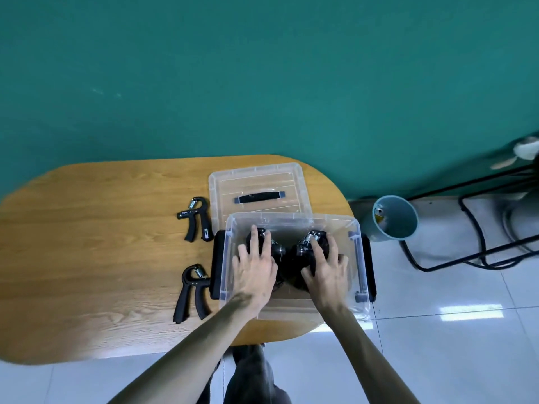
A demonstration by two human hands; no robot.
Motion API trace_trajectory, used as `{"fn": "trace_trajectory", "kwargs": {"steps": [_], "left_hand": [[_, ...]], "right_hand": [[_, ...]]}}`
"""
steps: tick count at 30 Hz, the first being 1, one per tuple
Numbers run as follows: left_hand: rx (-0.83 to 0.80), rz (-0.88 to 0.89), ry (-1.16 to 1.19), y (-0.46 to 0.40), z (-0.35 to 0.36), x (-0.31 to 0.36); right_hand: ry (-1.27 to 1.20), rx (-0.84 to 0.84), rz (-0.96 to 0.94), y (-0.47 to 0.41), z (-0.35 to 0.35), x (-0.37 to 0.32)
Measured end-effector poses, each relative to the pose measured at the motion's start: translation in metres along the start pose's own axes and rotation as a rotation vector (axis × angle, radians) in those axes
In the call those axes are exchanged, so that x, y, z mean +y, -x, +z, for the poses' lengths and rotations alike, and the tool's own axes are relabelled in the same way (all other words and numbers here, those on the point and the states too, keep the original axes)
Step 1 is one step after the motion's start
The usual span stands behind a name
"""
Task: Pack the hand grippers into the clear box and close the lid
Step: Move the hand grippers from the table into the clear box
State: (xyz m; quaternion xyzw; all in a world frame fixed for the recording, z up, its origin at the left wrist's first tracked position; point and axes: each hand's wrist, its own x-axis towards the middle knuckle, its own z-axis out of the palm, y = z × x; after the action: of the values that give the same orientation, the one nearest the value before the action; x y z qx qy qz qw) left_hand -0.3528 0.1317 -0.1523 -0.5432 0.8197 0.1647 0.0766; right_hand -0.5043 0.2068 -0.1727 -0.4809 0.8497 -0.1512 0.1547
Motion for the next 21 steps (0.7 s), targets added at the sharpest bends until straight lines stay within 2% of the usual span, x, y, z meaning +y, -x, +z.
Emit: {"fn": "trace_trajectory", "kwargs": {"steps": [10, 21], "left_hand": [[0.019, -0.105, -0.009, -0.018, 0.027, 0.007], [0.032, -0.119, -0.004, -0.022, 0.035, 0.009]], "right_hand": [[0.011, -0.094, -0.057, -0.023, 0.019, 0.017], [0.066, -0.094, -0.055, -0.025, 0.025, 0.015]]}}
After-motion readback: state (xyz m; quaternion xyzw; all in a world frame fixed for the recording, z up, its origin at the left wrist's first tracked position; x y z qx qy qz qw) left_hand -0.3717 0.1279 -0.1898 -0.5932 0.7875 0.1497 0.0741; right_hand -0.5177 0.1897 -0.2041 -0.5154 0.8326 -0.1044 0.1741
